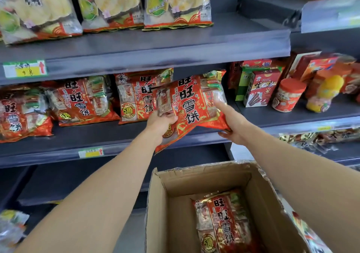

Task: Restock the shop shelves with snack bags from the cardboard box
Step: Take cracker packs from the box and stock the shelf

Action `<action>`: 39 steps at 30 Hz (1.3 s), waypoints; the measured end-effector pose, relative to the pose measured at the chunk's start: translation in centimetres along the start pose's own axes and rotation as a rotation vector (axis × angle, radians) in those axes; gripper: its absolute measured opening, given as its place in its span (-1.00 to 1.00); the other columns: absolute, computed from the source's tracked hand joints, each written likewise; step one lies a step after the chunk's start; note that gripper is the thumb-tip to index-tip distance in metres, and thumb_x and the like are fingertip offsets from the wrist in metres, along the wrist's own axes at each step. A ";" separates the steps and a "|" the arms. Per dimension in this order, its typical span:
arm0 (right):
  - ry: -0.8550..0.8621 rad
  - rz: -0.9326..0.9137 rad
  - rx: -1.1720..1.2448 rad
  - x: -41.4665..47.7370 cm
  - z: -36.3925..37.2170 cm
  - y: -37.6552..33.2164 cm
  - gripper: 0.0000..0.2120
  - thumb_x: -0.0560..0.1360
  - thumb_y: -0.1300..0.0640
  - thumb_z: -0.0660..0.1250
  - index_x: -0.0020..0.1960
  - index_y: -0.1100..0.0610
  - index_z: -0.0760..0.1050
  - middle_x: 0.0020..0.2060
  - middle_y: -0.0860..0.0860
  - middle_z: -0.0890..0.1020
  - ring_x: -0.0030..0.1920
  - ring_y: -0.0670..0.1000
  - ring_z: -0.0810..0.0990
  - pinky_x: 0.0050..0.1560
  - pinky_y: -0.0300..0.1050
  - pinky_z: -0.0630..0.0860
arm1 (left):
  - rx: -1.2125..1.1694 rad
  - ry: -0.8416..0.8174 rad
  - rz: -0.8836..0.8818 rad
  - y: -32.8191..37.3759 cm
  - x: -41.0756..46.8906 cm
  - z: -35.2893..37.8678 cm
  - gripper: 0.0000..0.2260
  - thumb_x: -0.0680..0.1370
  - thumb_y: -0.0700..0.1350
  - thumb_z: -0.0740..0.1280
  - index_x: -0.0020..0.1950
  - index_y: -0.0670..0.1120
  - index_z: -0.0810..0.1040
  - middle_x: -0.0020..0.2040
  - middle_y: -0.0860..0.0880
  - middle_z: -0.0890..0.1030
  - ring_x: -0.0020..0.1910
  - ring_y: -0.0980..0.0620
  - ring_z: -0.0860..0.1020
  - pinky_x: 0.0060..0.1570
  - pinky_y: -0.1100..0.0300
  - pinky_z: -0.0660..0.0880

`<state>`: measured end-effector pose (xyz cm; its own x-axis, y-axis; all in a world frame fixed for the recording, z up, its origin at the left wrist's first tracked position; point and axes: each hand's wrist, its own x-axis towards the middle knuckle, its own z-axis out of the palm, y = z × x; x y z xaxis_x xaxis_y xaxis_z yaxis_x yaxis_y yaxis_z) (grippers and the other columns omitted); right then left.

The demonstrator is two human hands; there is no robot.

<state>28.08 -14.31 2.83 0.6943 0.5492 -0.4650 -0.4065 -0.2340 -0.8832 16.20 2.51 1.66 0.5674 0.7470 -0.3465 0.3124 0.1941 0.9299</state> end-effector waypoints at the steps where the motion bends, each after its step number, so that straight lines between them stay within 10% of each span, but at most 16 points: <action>1: 0.001 -0.020 -0.007 0.6 0.0 -0.1 -0.51 0.38 -0.28 0.37 0.17 -0.02 0.43 -0.18 -0.07 0.64 -0.31 -0.13 0.58 -0.30 -0.25 0.46 | 0.015 -0.006 0.020 0.3 0.7 0.4 -0.61 0.44 -0.22 0.47 0.23 -0.11 0.48 0.17 -0.08 0.59 0.13 -0.06 0.55 0.14 0.07 0.47; 10: 0.184 -0.161 -0.147 6.8 -1.8 -0.4 -0.36 0.43 0.19 0.46 0.39 0.07 0.20 0.09 0.05 0.58 -0.06 0.07 0.63 -0.04 -0.04 0.58 | 0.215 -0.004 0.162 1.7 5.6 3.6 -0.44 0.47 -0.31 0.40 0.42 -0.06 0.31 0.16 0.03 0.47 0.11 0.02 0.45 0.09 0.21 0.35; 22: 0.423 -0.114 -0.611 17.4 -3.4 -2.1 -0.29 0.49 -0.10 0.33 0.51 -0.11 0.03 0.41 0.13 0.21 0.41 0.21 0.17 0.37 0.09 0.18 | 0.175 0.016 0.162 2.1 12.3 7.9 -0.37 0.49 -0.36 0.33 0.49 -0.01 0.25 0.39 0.00 0.41 0.21 0.00 0.46 0.08 0.15 0.44; 27: 0.433 -0.089 -0.763 19.2 -4.1 -1.3 -0.30 0.44 -0.14 0.37 0.45 0.02 0.15 0.35 0.11 0.37 0.38 0.19 0.31 0.38 0.09 0.20 | 0.204 -0.019 0.142 1.6 12.4 8.5 -0.48 0.52 -0.40 0.27 0.44 -0.09 0.33 0.30 0.00 0.48 0.02 0.10 0.45 -0.28 0.31 0.35; 39: 0.410 -0.127 -0.735 18.1 -2.9 -0.9 -0.33 0.52 0.00 0.27 0.49 0.18 0.04 0.41 0.13 0.31 0.34 0.23 0.38 0.33 0.16 0.33 | 0.248 -0.012 0.056 0.9 12.9 9.2 -0.40 0.49 -0.31 0.35 0.50 -0.09 0.27 0.41 -0.05 0.41 0.32 -0.07 0.43 0.35 0.00 0.36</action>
<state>42.74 -6.43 -4.98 0.9264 0.3056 -0.2201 0.0793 -0.7295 -0.6793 30.78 6.50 -3.11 0.5978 0.7441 -0.2983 0.4566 -0.0102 0.8896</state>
